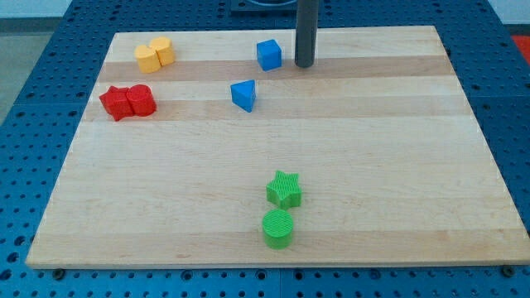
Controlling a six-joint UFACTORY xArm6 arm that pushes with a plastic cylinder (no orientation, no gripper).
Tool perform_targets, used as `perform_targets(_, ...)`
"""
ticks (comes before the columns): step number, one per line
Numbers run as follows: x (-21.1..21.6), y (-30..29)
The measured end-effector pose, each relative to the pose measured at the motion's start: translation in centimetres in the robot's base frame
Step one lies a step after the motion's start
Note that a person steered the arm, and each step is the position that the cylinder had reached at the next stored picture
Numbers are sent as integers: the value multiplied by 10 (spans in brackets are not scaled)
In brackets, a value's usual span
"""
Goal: Place the blue triangle below to the blue cube
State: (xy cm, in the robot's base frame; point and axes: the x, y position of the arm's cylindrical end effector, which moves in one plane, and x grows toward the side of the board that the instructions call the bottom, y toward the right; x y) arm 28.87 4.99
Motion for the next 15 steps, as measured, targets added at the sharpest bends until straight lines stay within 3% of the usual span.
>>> perform_targets(2, 11, -12)
perform_targets(3, 59, -18)
perform_targets(10, 137, -102)
perform_targets(11, 135, -120)
perform_targets(13, 83, -99)
perform_targets(14, 35, -73)
perform_targets(15, 29, -71)
